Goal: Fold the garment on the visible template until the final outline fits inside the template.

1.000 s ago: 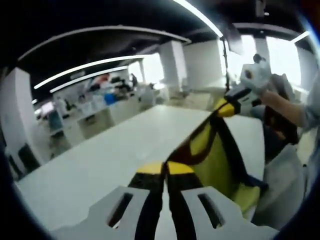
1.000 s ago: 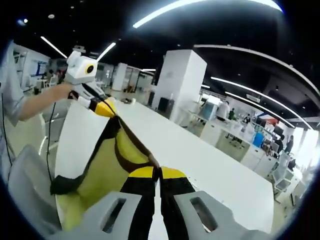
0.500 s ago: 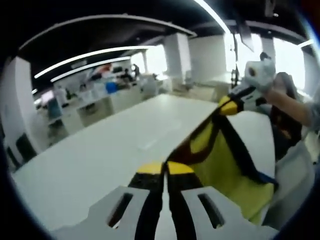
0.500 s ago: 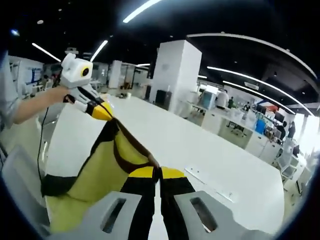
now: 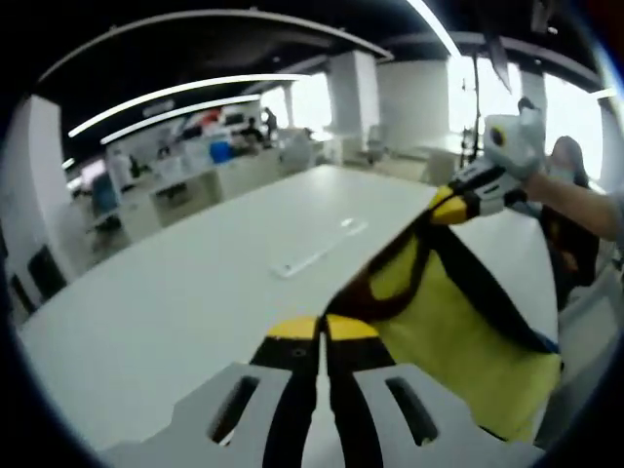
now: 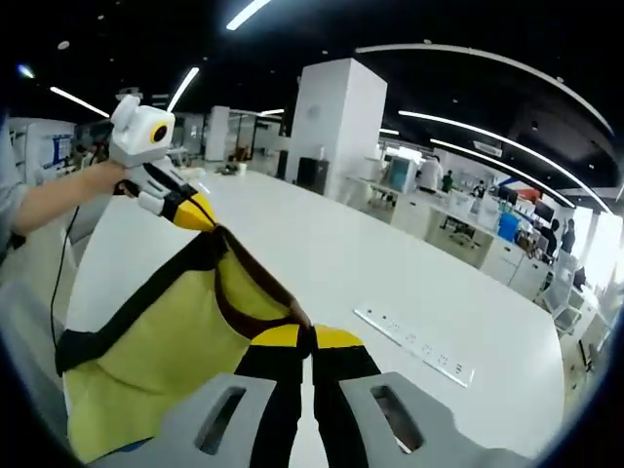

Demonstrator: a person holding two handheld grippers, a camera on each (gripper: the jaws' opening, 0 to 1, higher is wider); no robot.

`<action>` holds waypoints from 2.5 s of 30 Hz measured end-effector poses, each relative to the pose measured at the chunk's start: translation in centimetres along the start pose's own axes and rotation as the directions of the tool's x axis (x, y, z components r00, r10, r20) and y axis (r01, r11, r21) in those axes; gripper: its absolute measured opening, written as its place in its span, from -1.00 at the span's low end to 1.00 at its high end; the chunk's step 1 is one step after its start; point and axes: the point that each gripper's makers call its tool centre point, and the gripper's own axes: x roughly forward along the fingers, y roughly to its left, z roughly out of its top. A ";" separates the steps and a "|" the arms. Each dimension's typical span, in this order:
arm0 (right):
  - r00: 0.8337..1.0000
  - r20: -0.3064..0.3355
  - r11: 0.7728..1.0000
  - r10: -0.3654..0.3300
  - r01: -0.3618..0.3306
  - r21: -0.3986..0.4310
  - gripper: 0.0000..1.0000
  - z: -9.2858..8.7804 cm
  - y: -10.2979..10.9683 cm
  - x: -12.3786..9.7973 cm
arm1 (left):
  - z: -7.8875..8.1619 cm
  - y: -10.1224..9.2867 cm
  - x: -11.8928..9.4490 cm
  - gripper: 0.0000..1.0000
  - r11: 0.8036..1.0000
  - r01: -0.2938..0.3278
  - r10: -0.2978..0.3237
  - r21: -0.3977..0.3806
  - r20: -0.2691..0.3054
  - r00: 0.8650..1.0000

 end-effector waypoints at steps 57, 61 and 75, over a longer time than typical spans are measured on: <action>0.982 -0.188 0.999 -0.015 0.006 -0.048 -0.95 -13.4 -2.6 12.5 | -12.3 3.8 13.2 -1.00 0.996 -0.051 0.063 0.067 -0.200 0.978; 0.981 -0.192 0.999 -0.019 0.009 -0.052 -0.94 -13.6 -2.7 12.7 | -12.3 4.3 13.5 -1.00 0.996 -0.052 0.067 0.077 -0.205 0.976; 0.984 -0.168 0.996 -0.066 0.054 -0.074 -0.81 -12.3 -3.4 12.5 | -11.7 3.8 13.6 -1.00 0.994 -0.049 0.066 0.098 -0.178 0.982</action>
